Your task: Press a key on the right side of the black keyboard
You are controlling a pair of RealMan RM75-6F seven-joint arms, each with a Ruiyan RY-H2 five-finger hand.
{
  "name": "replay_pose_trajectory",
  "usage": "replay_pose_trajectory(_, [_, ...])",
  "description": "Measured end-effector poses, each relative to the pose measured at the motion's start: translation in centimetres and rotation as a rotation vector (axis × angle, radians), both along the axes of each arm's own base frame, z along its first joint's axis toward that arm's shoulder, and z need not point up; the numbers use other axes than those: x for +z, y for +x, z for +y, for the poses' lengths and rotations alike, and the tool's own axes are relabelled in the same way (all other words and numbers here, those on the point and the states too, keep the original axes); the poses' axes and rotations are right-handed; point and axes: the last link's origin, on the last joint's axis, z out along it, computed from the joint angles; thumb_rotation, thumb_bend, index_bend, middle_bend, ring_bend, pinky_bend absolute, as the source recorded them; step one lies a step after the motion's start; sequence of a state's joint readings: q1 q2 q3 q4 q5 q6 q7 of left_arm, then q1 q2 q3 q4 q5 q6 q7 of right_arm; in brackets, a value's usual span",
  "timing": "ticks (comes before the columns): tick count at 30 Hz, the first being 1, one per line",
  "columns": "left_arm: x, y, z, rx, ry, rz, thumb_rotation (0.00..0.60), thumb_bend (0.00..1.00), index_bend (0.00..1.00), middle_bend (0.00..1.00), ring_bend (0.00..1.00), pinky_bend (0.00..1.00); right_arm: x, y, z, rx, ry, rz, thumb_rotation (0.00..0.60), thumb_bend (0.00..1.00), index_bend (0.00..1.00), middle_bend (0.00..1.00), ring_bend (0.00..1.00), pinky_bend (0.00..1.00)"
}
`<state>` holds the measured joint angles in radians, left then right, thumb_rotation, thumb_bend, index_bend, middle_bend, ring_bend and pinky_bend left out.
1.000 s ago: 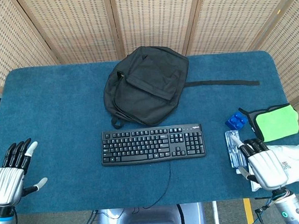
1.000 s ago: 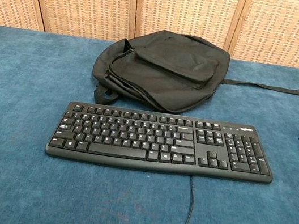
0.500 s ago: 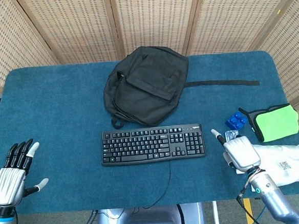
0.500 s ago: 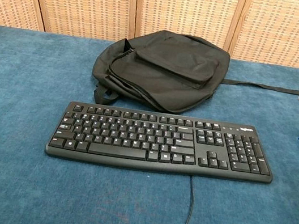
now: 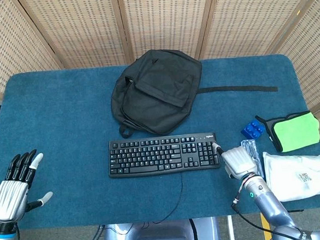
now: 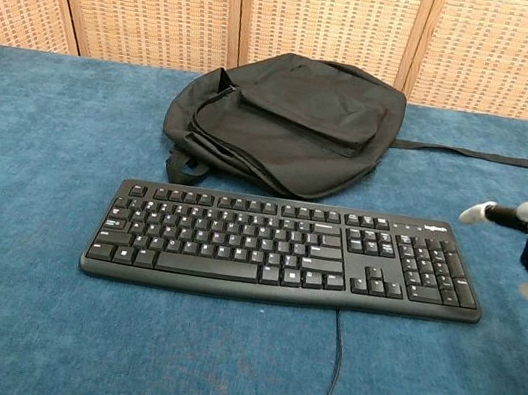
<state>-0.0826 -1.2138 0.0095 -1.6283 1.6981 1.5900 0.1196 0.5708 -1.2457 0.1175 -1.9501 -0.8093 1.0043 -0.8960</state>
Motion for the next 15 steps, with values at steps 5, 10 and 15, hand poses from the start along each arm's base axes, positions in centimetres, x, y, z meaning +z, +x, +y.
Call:
replay_pose_trajectory(5, [-0.1,0.0,0.0,0.002,-0.005,0.002,0.600,0.00,0.00,0.00,0.00,0.00,-1.0,0.2,0.0,0.002,0.010,0.016,0.600,0.55,0.05,0.75,0.66,0.49])
replay_pose_trajectory(10, [-0.2,0.0,0.0,0.001,-0.010,0.001,0.600,0.00,0.00,0.00,0.00,0.00,-1.7,0.8,-0.1,0.002,0.017,0.009,0.600,0.55,0.05,0.75,0.66,0.49])
replay_pose_trajectory(15, [-0.1,-0.1,0.1,0.005,-0.008,-0.004,0.600,0.00,0.00,0.00,0.00,0.00,-2.1,0.9,-0.6,-0.006,0.020,0.017,0.600,0.55,0.05,0.75,0.66,0.49])
